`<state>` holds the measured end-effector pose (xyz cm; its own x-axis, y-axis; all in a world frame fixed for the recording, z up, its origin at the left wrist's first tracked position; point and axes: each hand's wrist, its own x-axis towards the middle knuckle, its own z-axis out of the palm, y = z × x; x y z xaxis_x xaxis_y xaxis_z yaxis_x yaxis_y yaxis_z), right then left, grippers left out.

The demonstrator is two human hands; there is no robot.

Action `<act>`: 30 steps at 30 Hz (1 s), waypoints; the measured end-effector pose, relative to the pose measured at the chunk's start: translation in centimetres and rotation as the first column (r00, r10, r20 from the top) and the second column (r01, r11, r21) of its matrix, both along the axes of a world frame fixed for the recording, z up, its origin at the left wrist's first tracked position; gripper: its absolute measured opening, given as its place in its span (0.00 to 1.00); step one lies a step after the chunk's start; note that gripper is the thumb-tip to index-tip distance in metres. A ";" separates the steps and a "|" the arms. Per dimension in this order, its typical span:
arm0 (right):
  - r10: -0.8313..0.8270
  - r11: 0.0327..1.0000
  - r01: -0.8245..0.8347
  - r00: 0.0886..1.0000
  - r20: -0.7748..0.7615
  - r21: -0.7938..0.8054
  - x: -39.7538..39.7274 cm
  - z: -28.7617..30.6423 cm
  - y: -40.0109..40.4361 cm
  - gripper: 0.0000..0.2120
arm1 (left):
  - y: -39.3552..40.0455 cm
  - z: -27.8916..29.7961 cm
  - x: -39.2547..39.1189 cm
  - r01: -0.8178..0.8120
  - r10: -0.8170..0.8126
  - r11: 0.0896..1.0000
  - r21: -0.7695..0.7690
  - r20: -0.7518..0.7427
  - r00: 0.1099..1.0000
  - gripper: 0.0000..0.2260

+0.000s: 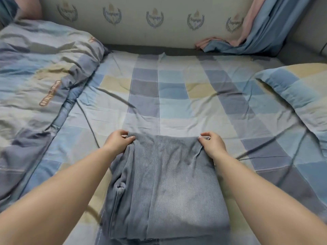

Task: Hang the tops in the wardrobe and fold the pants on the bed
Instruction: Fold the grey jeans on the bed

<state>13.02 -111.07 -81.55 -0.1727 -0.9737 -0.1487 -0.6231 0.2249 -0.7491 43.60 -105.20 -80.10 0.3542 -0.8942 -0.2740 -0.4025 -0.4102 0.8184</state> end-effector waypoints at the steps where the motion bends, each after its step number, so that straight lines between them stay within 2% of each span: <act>1: -0.017 1.000 0.017 1.000 0.009 -0.012 0.0 -0.1 0.1 0.16 | 0.1 0.0 0.1 -0.020 0.020 1.000 -0.010 -0.008 1.000 0.18; 3: -0.037 0.999 0.038 0.998 0.050 -0.031 -0.6 -0.4 1.9 0.22 | 1.6 0.2 0.5 -0.043 0.047 0.995 -0.087 0.051 0.998 0.17; 5: -0.034 0.998 0.037 0.998 0.052 -0.057 -1.6 -0.8 5.3 0.25 | 4.6 0.4 0.9 -0.047 0.078 0.974 -0.223 0.133 0.988 0.11; 8: -0.011 0.994 0.014 0.999 0.032 -0.105 -3.0 -1.0 11.5 0.25 | 10.4 0.4 -0.3 -0.019 0.097 0.931 -0.364 0.197 0.976 0.05; 10: 0.023 0.987 -0.023 1.000 -0.002 -0.161 -3.3 -0.6 14.9 0.25 | 13.7 0.5 -1.8 0.079 0.047 0.902 -0.425 0.279 0.959 0.04; 13: 0.071 0.984 -0.087 0.992 -0.105 -0.153 -3.3 0.2 18.5 0.30 | 17.8 0.5 -3.5 0.255 -0.049 0.883 -0.395 0.463 0.885 0.12; 15: 0.089 0.976 -0.127 0.973 -0.213 -0.175 -3.2 0.7 19.9 0.29 | 19.3 0.2 -3.7 0.288 -0.057 0.901 -0.324 0.571 0.819 0.19; 18: 0.108 0.961 -0.188 0.929 -0.353 -0.201 -2.3 1.2 19.9 0.24 | 19.1 -0.2 -3.4 0.286 -0.058 0.923 -0.257 0.642 0.764 0.16; 21: 0.151 0.947 -0.240 0.918 -0.366 -0.211 -2.2 1.3 19.0 0.19 | 18.1 -0.2 -2.8 0.284 -0.055 0.912 -0.297 0.598 0.800 0.09; 22: 0.145 0.944 -0.227 0.938 -0.315 -0.240 -2.6 1.2 18.8 0.17 | 17.9 -0.3 -2.3 0.211 -0.004 0.917 -0.338 0.521 0.854 0.07; 24: 0.111 0.945 -0.166 0.974 -0.200 -0.283 -3.4 0.8 18.6 0.14 | 17.9 -0.6 -1.1 -0.050 0.156 0.918 -0.393 0.242 0.958 0.04; 25: 0.117 0.951 -0.161 0.978 -0.175 -0.265 -3.7 0.3 18.8 0.12 | 18.1 -1.0 -0.7 -0.152 0.204 0.920 -0.361 0.112 0.972 0.04; 26: 0.141 0.959 -0.179 0.974 -0.176 -0.219 -3.8 -0.3 19.0 0.12 | 18.4 -1.6 -0.5 -0.193 0.219 0.935 -0.297 0.057 0.974 0.04; 28: 0.188 0.971 -0.212 0.963 -0.195 -0.113 -3.8 -1.4 19.4 0.11 | 19.0 -2.5 -0.7 -0.176 0.196 0.965 -0.194 0.088 0.977 0.02; 30: 0.190 0.974 -0.211 0.960 -0.204 -0.085 -4.1 -1.5 18.7 0.12 | 18.7 -2.2 -1.0 -0.125 0.178 0.963 -0.240 0.213 0.961 0.03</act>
